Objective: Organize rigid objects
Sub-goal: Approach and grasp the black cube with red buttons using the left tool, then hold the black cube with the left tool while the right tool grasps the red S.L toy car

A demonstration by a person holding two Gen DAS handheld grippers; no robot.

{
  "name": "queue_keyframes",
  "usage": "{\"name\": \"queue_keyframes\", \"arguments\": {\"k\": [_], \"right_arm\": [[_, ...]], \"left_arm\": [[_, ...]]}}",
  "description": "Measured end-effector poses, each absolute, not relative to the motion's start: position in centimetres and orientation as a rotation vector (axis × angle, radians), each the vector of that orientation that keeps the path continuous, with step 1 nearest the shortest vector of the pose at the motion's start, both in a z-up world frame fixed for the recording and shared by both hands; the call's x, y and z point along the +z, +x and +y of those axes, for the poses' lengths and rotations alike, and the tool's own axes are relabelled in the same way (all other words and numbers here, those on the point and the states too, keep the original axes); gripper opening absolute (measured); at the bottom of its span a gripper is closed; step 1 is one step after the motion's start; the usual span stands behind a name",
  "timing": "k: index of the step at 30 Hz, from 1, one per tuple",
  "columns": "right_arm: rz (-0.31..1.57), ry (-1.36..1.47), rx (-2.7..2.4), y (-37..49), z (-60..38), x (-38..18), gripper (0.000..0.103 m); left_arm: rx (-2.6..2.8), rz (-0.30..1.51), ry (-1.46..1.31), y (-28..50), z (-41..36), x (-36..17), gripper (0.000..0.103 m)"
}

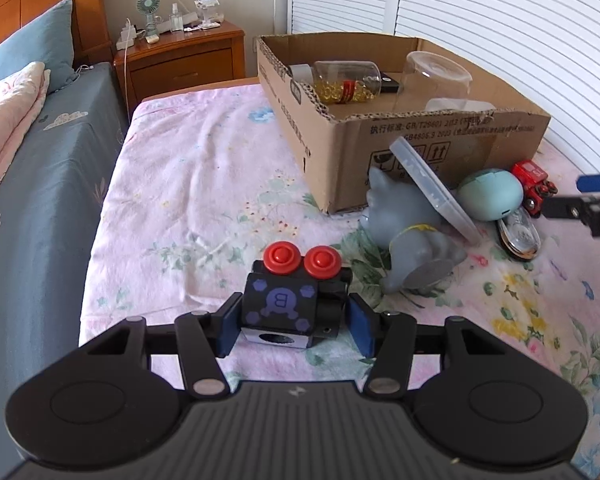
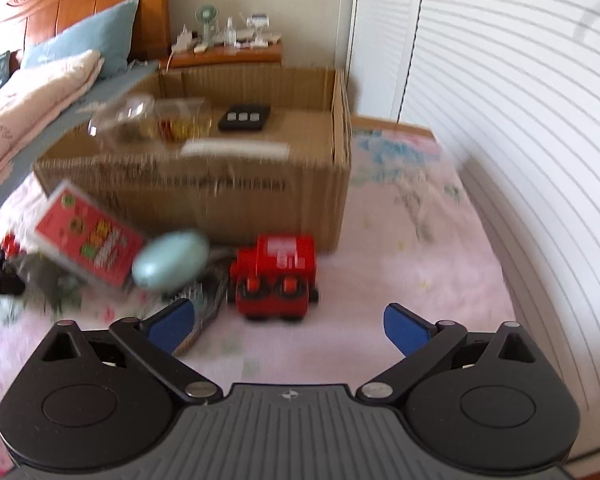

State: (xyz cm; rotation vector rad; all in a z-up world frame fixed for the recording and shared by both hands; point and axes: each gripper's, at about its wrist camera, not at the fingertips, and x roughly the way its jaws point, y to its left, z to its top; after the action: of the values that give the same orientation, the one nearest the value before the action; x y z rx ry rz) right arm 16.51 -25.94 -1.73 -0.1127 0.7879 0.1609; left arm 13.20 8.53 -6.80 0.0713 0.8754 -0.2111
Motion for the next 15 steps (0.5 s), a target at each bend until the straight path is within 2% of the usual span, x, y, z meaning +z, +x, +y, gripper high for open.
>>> {"name": "queue_keyframes", "arguments": {"k": [3,8,10,15], "right_arm": [[0.8,-0.126,0.168,18.0,-25.5,-2.1,0.082],[0.802,-0.102,0.19,19.0,-25.6,-2.6,0.071],[0.815,-0.081,0.205,19.1,-25.9,-2.6,0.06],[0.82,-0.105,0.185,18.4,-26.0,-2.6,0.06]], "left_arm": [[-0.211,0.871,0.07,13.3,8.5,-6.8,0.054],[-0.212,0.87,0.067,13.4,8.5,-6.9,0.056],[-0.211,0.869,0.067,13.4,8.5,-6.9,0.056],[-0.22,0.871,0.065,13.5,8.5,-6.8,0.055]]}}
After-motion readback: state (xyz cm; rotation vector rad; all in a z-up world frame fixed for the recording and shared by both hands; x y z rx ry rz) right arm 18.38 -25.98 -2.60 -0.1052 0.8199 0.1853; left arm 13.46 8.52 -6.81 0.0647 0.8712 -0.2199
